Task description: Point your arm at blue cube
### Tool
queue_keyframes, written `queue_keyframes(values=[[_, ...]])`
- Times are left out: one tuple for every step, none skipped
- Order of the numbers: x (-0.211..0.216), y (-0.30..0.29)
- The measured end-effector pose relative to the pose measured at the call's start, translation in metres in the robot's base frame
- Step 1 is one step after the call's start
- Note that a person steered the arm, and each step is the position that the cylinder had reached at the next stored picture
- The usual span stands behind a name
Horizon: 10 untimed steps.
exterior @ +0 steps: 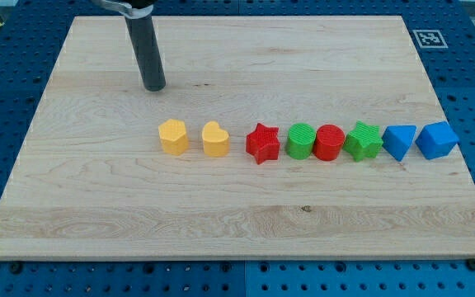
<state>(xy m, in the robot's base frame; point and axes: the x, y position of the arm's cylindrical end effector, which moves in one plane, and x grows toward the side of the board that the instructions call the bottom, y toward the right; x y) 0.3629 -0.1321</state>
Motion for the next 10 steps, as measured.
queue_keyframes(values=[[0.000,0.000],[0.005,0.032],[0.031,0.109],[0.061,0.173],[0.064,0.214],[0.066,0.242],[0.066,0.249],[0.064,0.282],[0.060,0.372],[0.061,0.468]])
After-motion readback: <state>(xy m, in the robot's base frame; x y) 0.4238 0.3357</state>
